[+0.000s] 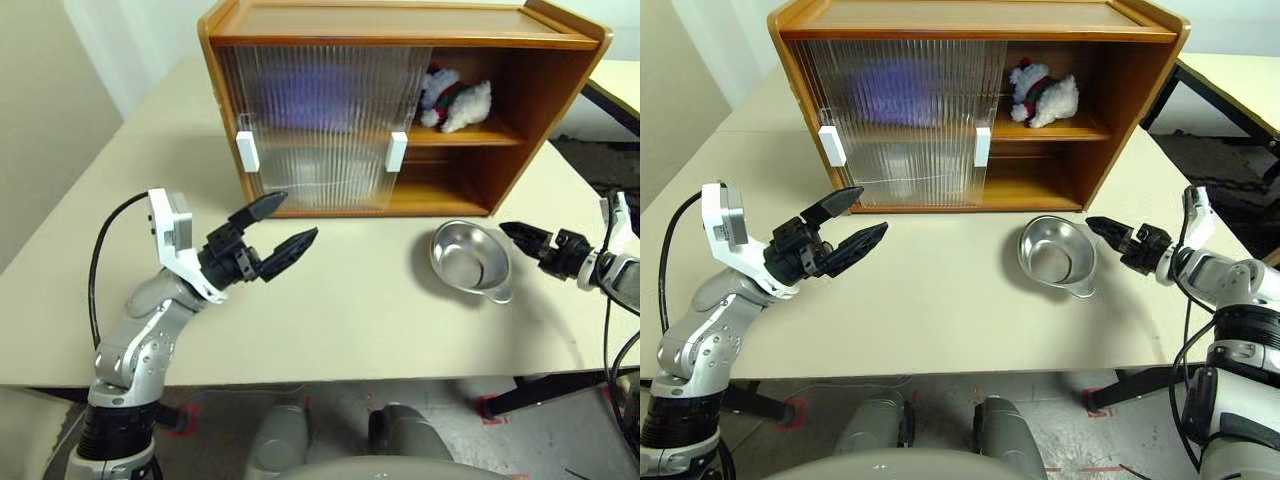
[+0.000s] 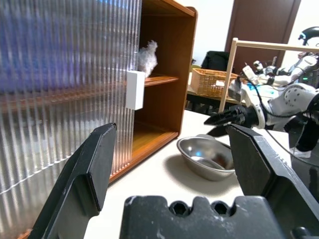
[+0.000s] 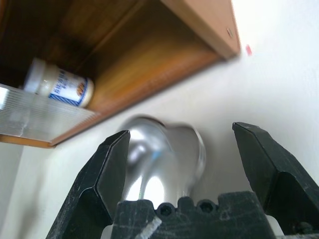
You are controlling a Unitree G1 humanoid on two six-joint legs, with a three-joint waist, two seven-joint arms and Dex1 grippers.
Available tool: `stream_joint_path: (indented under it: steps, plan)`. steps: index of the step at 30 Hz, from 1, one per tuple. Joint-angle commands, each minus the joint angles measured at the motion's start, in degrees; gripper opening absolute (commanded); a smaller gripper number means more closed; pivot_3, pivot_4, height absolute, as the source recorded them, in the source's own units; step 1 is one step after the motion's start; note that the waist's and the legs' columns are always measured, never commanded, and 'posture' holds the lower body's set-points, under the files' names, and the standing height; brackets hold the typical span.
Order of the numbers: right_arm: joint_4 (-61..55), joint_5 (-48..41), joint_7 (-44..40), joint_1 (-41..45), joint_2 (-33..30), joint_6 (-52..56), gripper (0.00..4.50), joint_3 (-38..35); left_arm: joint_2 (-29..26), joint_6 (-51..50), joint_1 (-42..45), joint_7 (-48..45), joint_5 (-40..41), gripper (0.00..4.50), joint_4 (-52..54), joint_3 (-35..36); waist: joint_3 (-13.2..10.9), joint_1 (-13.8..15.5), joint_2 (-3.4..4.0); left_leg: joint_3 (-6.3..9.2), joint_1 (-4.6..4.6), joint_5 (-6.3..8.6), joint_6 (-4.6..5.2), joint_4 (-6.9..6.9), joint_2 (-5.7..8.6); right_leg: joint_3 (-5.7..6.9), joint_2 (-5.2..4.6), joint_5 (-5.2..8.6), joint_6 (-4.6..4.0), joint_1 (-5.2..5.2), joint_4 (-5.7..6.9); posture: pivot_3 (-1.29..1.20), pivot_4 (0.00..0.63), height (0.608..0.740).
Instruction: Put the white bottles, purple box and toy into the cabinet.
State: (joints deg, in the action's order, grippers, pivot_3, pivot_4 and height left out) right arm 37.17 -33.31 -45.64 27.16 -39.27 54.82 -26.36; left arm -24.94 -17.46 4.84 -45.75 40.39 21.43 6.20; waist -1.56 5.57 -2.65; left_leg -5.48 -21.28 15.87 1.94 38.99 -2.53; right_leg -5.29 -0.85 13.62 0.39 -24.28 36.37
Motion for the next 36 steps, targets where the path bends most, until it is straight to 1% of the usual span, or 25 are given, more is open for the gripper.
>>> stream_joint_path:
  steps: [1, 4, 6, 7, 8, 11, 12, 17, 18, 25, 30, 34, 36]
  plan:
    - [0.2, -1.01, 0.8, -0.65, 0.86, 1.29, 4.46, -0.69, 0.17, 0.45, -0.26, -0.25, -0.53, 4.5, 0.03, -0.38, 0.0, 0.04, 0.0, 0.0, 0.01, 0.0, 0.01, 0.0, 0.0, 0.0, 0.01, 0.0, 0.0, 0.02, 0.01, 0.23, 0.0, 0.74]
    - [0.76, -1.13, 0.59, -1.17, 1.94, 0.53, 4.46, -0.59, 0.15, 0.5, -0.21, -0.41, -0.54, 4.5, -0.09, -0.42, 0.01, 0.11, -0.01, 0.02, 0.04, -0.02, 0.03, 0.0, 0.0, 0.03, 0.02, -0.01, 0.01, 0.02, 0.02, 0.23, 0.0, 0.74]
    - [1.13, -1.69, 1.01, -0.82, 2.91, -0.45, 4.38, -1.66, 0.09, 0.5, -0.16, -0.51, -0.53, 4.5, -0.18, -0.4, 0.01, 0.1, -0.01, 0.02, 0.04, -0.02, 0.03, 0.0, 0.0, 0.03, 0.02, -0.01, 0.01, 0.02, 0.01, 0.23, 0.0, 0.74]
    - [1.28, -2.16, 0.96, -0.53, 3.31, -0.5, 4.01, -2.13, 0.04, 0.48, -0.12, -0.58, -0.5, 4.5, -0.27, -0.35, 0.02, 0.08, -0.01, 0.01, 0.04, -0.02, 0.03, 0.0, 0.0, 0.01, 0.02, -0.01, 0.02, 0.0, 0.01, 0.23, 0.0, 0.74]
    - [1.15, -2.59, 0.74, -0.39, 3.57, -0.18, 3.76, -2.37, 0.0, 0.49, -0.18, -0.65, -0.48, 4.5, -0.28, -0.3, 0.02, 0.09, 0.0, 0.01, 0.03, -0.02, 0.03, 0.0, 0.0, 0.01, 0.01, -0.01, 0.02, 0.0, 0.01, 0.23, 0.0, 0.74]
    - [0.29, -3.12, -0.45, -0.49, 3.7, 1.33, 2.7, -1.6, -0.16, 0.51, -0.18, -0.87, -0.48, 4.5, -0.42, -0.15, 0.02, 0.16, 0.0, 0.02, 0.04, -0.02, 0.03, 0.0, 0.01, 0.01, 0.01, 0.0, 0.03, -0.01, 0.0, 0.23, 0.0, 0.74]
    - [0.08, -3.11, -0.73, -0.68, 3.69, 1.42, 2.27, -1.21, -0.19, 0.52, -0.21, -0.96, -0.48, 4.5, -0.44, -0.09, 0.02, 0.17, 0.0, 0.03, 0.03, -0.02, 0.03, 0.0, 0.01, 0.01, 0.01, 0.0, 0.03, -0.01, 0.0, 0.23, 0.0, 0.74]
    - [0.22, -3.01, -1.0, -0.64, 3.95, 0.43, 0.4, -1.1, -0.23, 0.33, -0.12, -1.15, -0.43, 4.5, -0.49, -0.13, 0.03, 0.16, 0.01, 0.03, 0.03, -0.02, 0.03, 0.0, 0.01, 0.01, 0.0, 0.0, 0.04, 0.0, -0.01, 0.23, 0.0, 0.74]
    - [0.24, -3.01, -1.03, -0.71, 3.85, 0.23, 0.34, -1.19, -0.24, 0.28, -0.09, -1.14, -0.41, 4.5, -0.47, -0.16, 0.03, 0.16, 0.01, 0.03, 0.03, -0.02, 0.03, 0.0, 0.01, 0.01, 0.0, 0.01, 0.05, 0.01, -0.01, 0.23, 0.0, 0.74]
    - [0.01, -4.34, -1.72, -1.48, 3.16, 1.2, 0.34, -2.63, -0.24, 0.1, 0.05, -1.03, -0.41, 4.5, -0.38, -0.25, 0.03, 0.17, 0.01, 0.02, 0.03, -0.02, 0.03, 0.0, 0.01, 0.02, 0.0, 0.0, 0.05, 0.0, -0.01, 0.23, 0.0, 0.74]
    - [-1.23, -11.39, 0.4, -0.77, 4.91, 7.45, 0.34, -9.25, -0.35, 0.11, 0.26, -1.16, -0.39, 4.5, -0.64, -0.17, 0.03, 0.16, 0.01, 0.03, 0.02, -0.02, 0.03, 0.0, 0.01, 0.01, 0.0, 0.01, 0.06, -0.02, -0.01, 0.23, 0.0, 0.74]
    - [-2.47, -16.22, 4.72, -0.1, 7.57, 10.13, 0.34, -14.44, -0.3, -0.06, 0.54, -0.99, -0.39, 4.5, -0.55, -0.3, 0.03, 0.13, 0.01, 0.03, 0.01, -0.02, 0.03, 0.0, -0.02, 0.01, 0.01, 0.0, 0.05, -0.01, -0.01, 0.22, 0.0, 0.74]
    - [-3.22, -17.48, 6.87, 0.1, 8.64, 10.39, 0.34, -15.79, -0.32, -0.15, 0.71, -0.95, -0.35, 4.5, -0.57, -0.3, 0.03, 0.13, 0.01, 0.03, 0.02, -0.02, 0.03, 0.0, -0.02, 0.02, 0.01, 0.0, 0.05, 0.0, -0.01, 0.22, 0.0, 0.74]
